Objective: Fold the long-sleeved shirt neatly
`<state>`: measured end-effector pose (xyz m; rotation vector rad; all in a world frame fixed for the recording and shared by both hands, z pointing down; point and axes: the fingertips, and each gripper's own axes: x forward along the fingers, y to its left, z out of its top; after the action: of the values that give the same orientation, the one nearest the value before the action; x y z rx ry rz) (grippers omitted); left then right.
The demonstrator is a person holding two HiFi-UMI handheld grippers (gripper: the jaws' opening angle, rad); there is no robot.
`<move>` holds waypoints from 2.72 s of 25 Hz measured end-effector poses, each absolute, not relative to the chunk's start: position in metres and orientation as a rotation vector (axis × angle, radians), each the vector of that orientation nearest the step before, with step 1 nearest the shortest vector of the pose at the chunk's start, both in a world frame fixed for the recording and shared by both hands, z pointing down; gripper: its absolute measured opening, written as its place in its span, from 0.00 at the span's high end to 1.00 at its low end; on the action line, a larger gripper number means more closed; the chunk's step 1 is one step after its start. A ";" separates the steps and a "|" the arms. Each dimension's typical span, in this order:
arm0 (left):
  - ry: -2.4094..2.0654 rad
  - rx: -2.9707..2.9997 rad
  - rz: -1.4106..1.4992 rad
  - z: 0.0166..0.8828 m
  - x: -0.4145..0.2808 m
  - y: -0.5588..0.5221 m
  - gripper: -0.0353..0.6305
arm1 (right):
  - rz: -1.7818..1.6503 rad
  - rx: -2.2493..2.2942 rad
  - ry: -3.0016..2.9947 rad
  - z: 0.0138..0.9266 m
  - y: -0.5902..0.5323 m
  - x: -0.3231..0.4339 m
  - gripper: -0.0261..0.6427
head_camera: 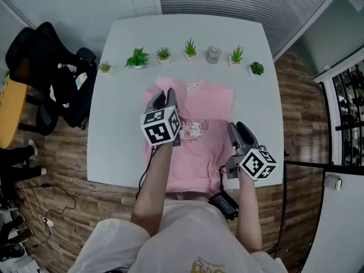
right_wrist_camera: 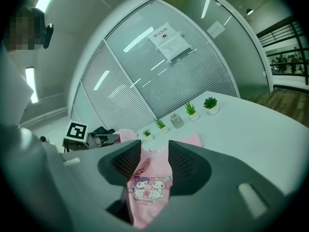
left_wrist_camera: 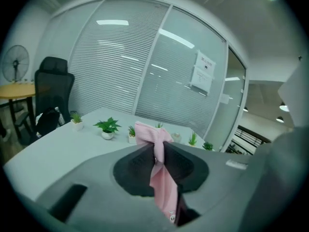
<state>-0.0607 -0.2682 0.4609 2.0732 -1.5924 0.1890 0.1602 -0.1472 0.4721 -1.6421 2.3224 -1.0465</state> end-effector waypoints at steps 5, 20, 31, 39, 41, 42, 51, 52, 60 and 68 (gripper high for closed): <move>-1.596 2.126 0.196 0.463 -0.020 -0.269 0.87 | -1.068 -1.676 2.305 0.482 -0.139 0.182 0.69; -0.904 2.309 0.513 0.554 0.130 -0.201 0.29 | -1.153 -1.621 2.285 0.510 -0.125 0.214 0.66; -1.030 2.263 0.472 0.532 0.070 -0.183 0.37 | -1.101 -1.538 2.437 0.503 -0.116 0.193 0.60; -1.128 2.200 0.406 0.524 0.005 -0.146 0.38 | -1.077 -1.605 2.407 0.500 -0.086 0.188 0.60; -1.133 2.198 0.398 0.523 -0.005 -0.133 0.38 | -1.064 -1.620 2.408 0.499 -0.074 0.184 0.60; -1.134 2.197 0.397 0.523 -0.011 -0.125 0.38 | -1.057 -1.626 2.411 0.498 -0.067 0.181 0.60; -1.132 2.217 0.393 0.525 -0.039 -0.045 0.39 | -0.971 -1.661 2.436 0.485 0.012 0.160 0.60; -1.134 2.221 0.394 0.523 -0.040 -0.038 0.39 | -0.967 -1.663 2.441 0.484 0.022 0.158 0.60; -1.169 2.211 0.407 0.521 -0.062 0.011 0.39 | -0.990 -1.708 2.489 0.499 0.083 0.155 0.60; -1.208 2.122 0.539 0.564 -0.102 0.062 0.40 | -1.021 -1.748 2.646 0.541 0.114 0.132 0.61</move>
<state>-0.1023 0.0620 0.5645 2.1222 -1.2078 0.5389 0.1316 0.1138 0.5407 -1.7480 2.6463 -1.0206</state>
